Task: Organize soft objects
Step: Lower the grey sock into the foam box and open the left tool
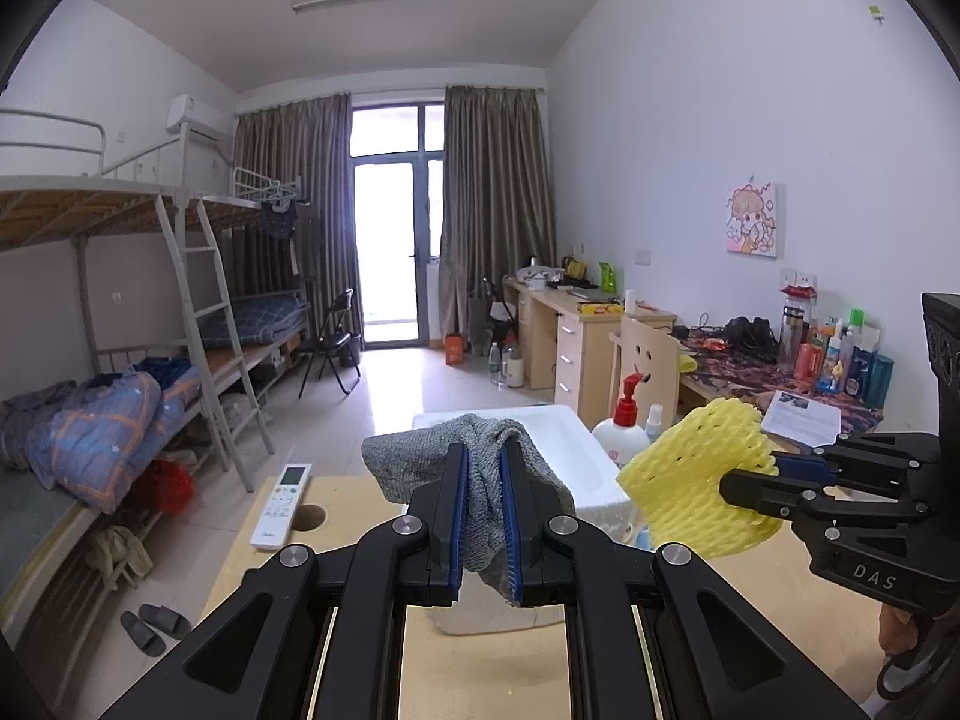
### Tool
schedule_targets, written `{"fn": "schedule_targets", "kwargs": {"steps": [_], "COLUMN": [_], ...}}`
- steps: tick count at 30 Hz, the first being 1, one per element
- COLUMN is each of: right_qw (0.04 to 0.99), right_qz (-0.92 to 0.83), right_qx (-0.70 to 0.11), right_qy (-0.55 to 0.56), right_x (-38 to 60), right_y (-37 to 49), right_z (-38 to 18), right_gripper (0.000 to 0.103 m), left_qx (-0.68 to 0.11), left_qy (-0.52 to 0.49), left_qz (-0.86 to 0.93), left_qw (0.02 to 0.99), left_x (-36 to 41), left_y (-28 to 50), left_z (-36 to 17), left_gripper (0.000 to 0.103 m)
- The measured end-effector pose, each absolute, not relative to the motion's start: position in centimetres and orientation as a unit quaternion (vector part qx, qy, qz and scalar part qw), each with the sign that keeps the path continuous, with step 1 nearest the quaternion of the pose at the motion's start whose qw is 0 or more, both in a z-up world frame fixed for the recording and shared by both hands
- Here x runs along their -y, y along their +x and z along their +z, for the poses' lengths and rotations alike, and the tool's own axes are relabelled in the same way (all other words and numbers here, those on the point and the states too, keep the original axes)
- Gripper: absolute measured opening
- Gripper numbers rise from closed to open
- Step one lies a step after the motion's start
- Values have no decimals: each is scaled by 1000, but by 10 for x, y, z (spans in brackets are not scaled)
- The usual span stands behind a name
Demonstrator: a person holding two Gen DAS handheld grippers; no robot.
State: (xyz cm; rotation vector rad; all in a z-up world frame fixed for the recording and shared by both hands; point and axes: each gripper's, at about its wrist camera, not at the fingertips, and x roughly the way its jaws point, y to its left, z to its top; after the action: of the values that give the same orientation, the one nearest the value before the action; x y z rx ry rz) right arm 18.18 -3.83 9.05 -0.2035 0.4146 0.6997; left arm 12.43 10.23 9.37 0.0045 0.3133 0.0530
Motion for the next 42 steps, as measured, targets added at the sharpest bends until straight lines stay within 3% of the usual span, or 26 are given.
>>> {"fn": "schedule_targets", "kwargs": {"steps": [19, 42], "right_qw": [916, 925], "right_qz": [332, 295], "right_qx": [-206, -225], "right_qy": [-94, -81], "right_x": [26, 42], "right_y": [228, 248], "right_z": [99, 94], "right_gripper": [22, 22], "left_qx": [-163, -246], "left_qy": [-9, -17], "left_qz": [21, -11], "left_qw": [986, 969], "left_x": [-114, -107], "left_y": [186, 265], "left_z": [105, 76], "left_gripper": [11, 11]}}
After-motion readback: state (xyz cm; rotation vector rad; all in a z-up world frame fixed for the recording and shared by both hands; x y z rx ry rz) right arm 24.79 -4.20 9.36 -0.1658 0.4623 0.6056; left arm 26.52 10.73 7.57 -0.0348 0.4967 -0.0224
